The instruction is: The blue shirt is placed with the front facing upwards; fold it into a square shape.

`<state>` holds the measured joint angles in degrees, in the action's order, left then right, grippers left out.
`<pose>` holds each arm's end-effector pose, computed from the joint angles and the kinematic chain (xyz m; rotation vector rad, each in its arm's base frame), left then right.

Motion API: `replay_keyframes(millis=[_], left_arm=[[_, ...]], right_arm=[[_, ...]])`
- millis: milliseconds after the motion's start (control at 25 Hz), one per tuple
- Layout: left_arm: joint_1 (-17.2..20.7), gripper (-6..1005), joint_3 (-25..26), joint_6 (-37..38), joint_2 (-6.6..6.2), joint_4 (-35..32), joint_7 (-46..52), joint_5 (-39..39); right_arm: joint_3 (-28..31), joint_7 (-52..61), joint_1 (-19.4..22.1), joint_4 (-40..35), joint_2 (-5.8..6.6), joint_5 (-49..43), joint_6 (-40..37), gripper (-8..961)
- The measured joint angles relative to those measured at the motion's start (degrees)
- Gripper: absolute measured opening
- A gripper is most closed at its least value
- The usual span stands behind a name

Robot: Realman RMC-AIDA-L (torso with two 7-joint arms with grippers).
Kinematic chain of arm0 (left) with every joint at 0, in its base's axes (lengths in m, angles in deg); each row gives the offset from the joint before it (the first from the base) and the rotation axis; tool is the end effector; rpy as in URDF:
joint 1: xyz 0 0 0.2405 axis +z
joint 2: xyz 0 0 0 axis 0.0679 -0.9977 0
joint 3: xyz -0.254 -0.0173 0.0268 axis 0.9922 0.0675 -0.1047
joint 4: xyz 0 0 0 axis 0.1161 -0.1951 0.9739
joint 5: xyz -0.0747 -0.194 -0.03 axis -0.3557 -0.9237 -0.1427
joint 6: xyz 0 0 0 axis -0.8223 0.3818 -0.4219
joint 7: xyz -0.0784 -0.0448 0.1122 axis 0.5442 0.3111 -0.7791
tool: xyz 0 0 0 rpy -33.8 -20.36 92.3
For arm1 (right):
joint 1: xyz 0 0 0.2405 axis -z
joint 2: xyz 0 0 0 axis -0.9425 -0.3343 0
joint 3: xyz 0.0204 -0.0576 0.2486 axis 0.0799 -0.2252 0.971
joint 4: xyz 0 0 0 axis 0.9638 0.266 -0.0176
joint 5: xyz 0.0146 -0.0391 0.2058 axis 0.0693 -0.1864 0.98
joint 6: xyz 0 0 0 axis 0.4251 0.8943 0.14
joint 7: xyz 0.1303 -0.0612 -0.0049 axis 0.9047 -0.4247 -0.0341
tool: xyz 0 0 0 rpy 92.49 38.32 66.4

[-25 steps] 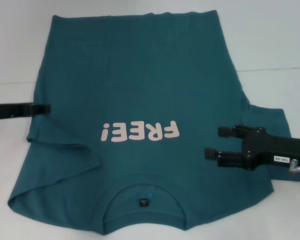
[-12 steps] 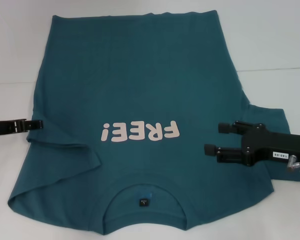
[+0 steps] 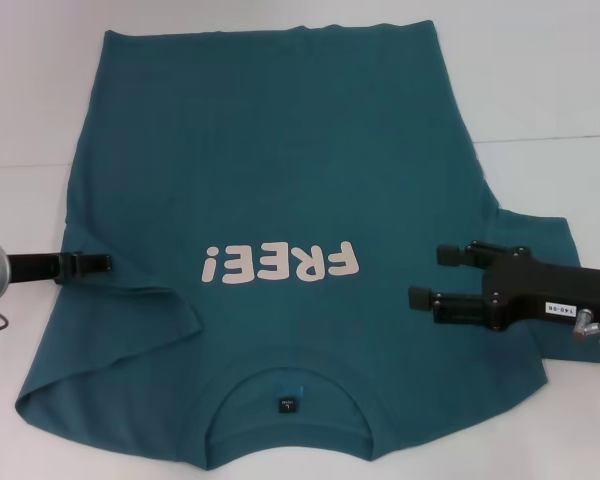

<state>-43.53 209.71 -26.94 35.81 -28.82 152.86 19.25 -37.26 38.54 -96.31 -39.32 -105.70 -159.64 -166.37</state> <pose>-0.3025 0.4267 0.0047 -1.9197 -1.3300 -0.1159 0.2810 0.3332 0.0125 -2.5532 0.7144 0.6701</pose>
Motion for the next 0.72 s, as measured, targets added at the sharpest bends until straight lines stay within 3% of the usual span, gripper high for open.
replay_keyframes(millis=[720], left_arm=[[-6.4, 888, 0.2, -3.6, 1.58, -4.3, -1.1, -0.6]], right_arm=[[0.0, 0.4, -0.1, 0.0, 0.01, 0.2, 0.2, 914]])
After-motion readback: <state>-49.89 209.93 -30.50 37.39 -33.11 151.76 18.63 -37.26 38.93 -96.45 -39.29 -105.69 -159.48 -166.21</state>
